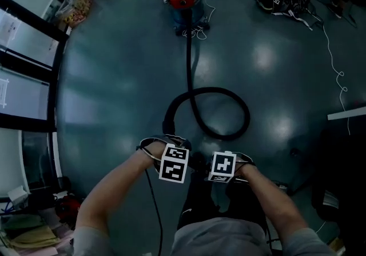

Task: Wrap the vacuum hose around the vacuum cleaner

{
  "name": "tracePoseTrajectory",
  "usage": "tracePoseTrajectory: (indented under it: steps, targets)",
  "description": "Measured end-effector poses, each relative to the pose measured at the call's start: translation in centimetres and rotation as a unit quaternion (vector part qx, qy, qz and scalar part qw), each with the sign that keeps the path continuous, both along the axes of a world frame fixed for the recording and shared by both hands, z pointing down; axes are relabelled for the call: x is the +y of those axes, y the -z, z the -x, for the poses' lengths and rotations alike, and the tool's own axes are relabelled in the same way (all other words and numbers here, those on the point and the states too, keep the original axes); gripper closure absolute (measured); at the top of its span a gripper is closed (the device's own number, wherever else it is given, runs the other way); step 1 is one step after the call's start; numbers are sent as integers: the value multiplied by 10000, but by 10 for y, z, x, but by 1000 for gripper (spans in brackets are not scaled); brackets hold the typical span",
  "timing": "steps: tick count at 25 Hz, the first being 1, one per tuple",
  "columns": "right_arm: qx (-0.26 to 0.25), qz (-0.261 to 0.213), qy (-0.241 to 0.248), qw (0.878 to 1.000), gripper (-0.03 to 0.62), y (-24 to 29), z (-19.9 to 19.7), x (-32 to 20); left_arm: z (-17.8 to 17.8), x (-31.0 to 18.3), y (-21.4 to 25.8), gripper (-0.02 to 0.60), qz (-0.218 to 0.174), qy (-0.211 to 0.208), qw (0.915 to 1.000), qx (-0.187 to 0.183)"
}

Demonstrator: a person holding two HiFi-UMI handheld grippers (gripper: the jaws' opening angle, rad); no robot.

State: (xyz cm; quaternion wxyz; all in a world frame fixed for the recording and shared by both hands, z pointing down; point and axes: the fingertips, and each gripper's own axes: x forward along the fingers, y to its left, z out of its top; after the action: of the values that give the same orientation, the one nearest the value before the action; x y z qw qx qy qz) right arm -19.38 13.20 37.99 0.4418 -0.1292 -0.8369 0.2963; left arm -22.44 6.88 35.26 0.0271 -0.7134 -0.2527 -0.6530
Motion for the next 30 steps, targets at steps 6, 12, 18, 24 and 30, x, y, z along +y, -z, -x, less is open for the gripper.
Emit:
tracePoseTrajectory:
  steps: [6, 12, 18, 24, 30]
  targets:
    - [707, 69, 237, 9972, 457, -21, 3, -27, 11, -28, -27, 351, 320, -268, 9970, 656]
    - [1388, 463, 680, 9869, 457, -54, -9, -22, 13, -29, -81, 351, 306, -583, 9956, 665]
    - [1284, -284, 1565, 9789, 459, -100, -27, -51, -5, -14, -139, 351, 891, -591, 9931, 477]
    - [1084, -603, 1994, 9720, 459, -137, -57, -79, -34, -15, -170, 468, 1087, -160, 9896, 929]
    - [634, -1010, 1587, 9801, 457, -161, -85, -109, -72, -27, -191, 472, 1368, 710, 9833, 963]
